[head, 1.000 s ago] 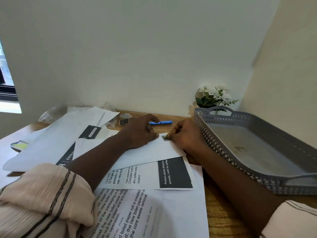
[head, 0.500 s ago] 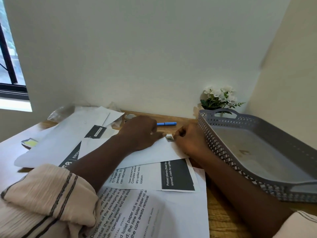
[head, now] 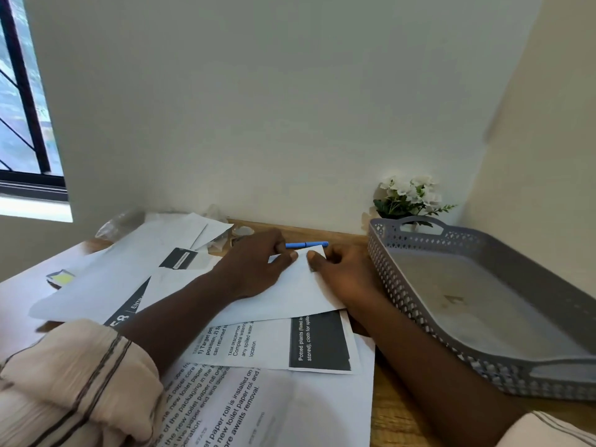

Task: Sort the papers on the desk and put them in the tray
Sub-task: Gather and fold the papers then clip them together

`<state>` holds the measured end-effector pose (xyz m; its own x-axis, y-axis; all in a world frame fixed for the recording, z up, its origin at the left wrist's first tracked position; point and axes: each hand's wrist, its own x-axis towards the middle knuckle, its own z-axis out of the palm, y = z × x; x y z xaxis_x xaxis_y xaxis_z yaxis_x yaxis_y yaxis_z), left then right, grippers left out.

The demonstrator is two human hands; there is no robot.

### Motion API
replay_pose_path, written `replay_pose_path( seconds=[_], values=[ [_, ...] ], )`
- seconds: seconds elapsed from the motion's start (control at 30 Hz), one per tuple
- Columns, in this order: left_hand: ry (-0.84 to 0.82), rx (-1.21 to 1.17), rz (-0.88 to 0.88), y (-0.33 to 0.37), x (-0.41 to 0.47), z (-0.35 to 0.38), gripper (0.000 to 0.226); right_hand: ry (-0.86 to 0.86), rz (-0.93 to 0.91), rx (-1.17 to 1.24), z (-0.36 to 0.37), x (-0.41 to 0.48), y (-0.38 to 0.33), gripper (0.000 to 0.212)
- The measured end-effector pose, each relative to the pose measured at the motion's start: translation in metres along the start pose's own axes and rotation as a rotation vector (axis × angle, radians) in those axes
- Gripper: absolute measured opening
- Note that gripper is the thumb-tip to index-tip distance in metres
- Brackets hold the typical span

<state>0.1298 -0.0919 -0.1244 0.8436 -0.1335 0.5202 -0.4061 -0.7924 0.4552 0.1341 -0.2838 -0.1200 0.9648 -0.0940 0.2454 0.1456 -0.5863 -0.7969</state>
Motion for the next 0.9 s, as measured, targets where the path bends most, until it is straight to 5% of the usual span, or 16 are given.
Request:
replay_pose_path(
  seconds=[0.3,0.47,0.67,0.8,0.9],
  values=[
    [0.185,0.068,0.124,0.016,0.003,-0.020,0.018,-0.047,0.022,0.440,-0.016,-0.022,-0.030,0.022],
    [0.554,0.206,0.404,0.052,-0.004,-0.032,0.048,0.339,-0.185,0.390,-0.066,-0.033,-0.084,0.011],
    [0.177,0.326,0.741,0.076,-0.015,-0.004,0.063,0.787,-0.357,0.122,-0.173,-0.072,-0.085,0.028],
    [0.040,0.371,0.745,0.070,-0.015,0.004,0.064,0.825,-0.254,-0.077,-0.216,-0.094,-0.053,0.041],
    [0.018,0.358,0.737,0.067,-0.016,0.001,0.050,0.699,-0.014,-0.157,-0.232,-0.101,-0.027,0.034]
  ],
)
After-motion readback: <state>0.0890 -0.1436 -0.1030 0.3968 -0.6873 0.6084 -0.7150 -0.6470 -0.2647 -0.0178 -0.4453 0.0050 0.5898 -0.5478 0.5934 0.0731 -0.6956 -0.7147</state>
